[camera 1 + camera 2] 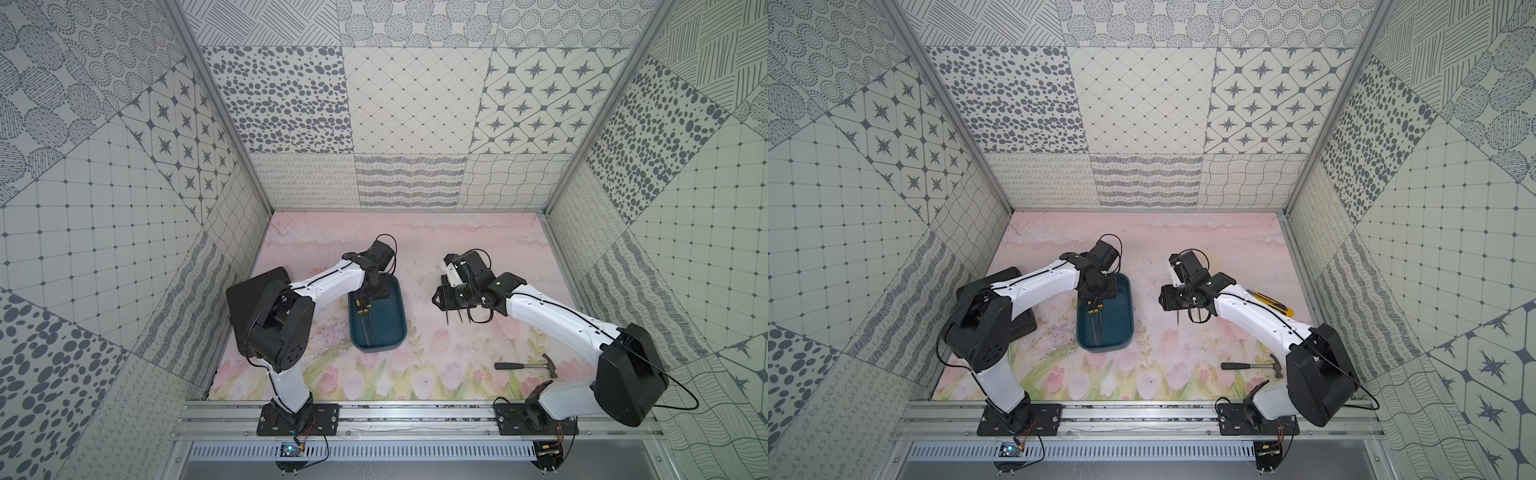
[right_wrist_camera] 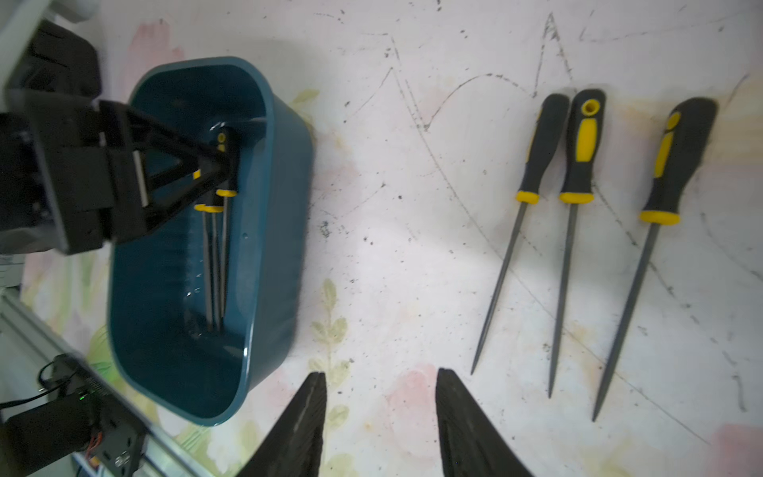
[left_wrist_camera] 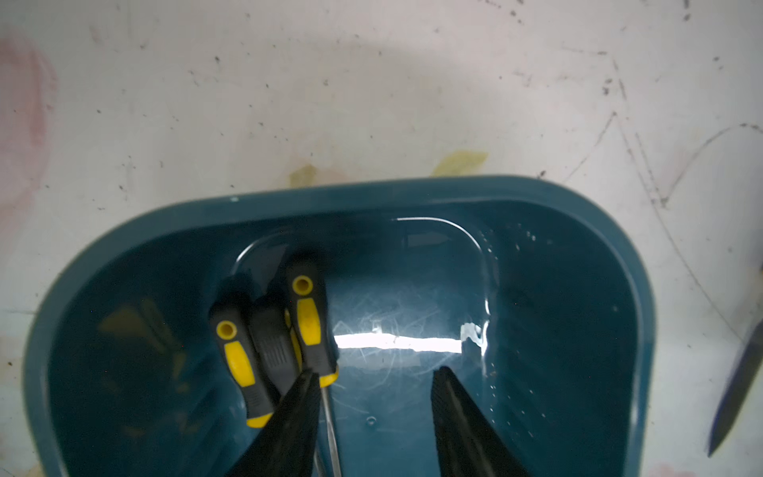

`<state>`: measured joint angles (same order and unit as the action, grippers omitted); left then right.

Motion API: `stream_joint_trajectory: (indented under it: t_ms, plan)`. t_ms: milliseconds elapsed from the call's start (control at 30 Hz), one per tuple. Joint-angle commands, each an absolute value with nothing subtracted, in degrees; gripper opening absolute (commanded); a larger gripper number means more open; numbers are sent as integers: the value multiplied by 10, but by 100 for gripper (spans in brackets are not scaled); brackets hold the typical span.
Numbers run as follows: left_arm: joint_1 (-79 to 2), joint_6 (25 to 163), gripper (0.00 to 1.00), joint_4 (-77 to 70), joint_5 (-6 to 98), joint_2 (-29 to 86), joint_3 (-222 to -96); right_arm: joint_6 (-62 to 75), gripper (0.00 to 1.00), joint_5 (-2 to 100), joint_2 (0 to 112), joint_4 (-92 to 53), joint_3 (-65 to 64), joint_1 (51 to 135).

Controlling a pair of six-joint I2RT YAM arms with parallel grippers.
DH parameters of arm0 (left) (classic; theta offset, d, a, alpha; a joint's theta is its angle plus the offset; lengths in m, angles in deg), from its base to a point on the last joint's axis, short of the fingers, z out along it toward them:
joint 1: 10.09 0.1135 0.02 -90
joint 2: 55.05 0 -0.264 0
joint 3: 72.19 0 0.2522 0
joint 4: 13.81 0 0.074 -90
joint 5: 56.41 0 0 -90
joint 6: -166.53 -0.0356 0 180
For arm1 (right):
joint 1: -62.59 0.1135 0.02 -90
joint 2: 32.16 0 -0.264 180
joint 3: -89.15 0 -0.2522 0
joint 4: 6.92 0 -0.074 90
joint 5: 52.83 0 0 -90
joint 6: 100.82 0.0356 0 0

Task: Take the file tool out of the storage box
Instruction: Pick up the file tool from the storage box.

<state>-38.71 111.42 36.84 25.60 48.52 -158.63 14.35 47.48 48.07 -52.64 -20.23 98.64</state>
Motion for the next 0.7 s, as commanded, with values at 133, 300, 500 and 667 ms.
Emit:
stream_joint_trajectory:
  t_ms: [133,300,500,667]
  plan:
    - [-369,1139,47,380,222,528,-1610,143,57,571,440,-477,-230,990]
    - [-367,1141,47,372,218,547,-1615,146,57,580,430,-470,-238,991]
    - [-363,1141,44,372,213,572,-1624,148,57,577,425,-468,-248,989]
    - [-363,1136,38,368,220,586,-1629,154,56,581,423,-458,-258,989]
